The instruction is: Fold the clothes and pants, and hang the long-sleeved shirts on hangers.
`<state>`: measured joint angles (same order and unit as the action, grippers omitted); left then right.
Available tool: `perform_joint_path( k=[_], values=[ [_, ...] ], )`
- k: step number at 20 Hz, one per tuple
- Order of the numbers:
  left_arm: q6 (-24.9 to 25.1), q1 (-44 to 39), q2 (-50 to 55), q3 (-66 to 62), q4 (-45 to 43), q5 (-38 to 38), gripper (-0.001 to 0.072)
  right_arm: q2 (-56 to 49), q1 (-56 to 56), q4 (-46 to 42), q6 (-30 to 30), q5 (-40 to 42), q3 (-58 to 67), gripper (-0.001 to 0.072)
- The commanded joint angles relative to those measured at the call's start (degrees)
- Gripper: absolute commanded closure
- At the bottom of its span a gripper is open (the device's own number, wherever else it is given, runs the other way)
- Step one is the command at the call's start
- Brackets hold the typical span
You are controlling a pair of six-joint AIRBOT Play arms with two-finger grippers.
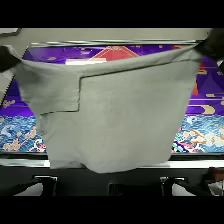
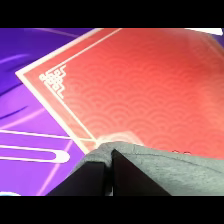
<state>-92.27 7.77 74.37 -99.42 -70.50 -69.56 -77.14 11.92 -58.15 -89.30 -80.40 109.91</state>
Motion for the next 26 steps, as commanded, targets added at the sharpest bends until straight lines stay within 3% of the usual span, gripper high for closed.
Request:
perform_joint_path(
  k=[1,6,9,12,15,21,26],
  values=[
    [5.88,-0.55,16.74,3.91,2.93,12.48,0.0693,-17.29,-5.29,-4.87,3.43,-0.68,0.07,0.0684],
    [9.86,-3.1,33.9,-3.8,3.17,22.23,0.0693,-32.28,-10.78,-13.53,2.91,15.78,0.07,0.0684],
    [9.81,-3.54,39.45,-10.21,2.99,25.57,0.0693,-34.45,-10.58,-15.47,0.31,24.5,0.07,0.0684],
    [9.86,-3.48,41.81,-14.56,2.84,24.7,0.0693,-34.29,-10.56,-16.2,-0.9,27.69,0.28,0.0684],
    [9.86,-2.67,41.2,-17.38,2.71,17.14,0.0693,-33.38,-10.58,-17.38,-2.69,23.12,1.81,0.0684],
    [9.16,-0.04,39.78,-17.22,2.34,-7.13,0.0692,-30.29,-10.58,-17.55,-4.42,4.83,2.58,0.0683],
    [9.01,0.0,39.91,-16.41,-0.2,-15.65,0.0692,-31.32,-10.58,-19.02,-6.1,1.66,0.42,0.0683]
  ],
)
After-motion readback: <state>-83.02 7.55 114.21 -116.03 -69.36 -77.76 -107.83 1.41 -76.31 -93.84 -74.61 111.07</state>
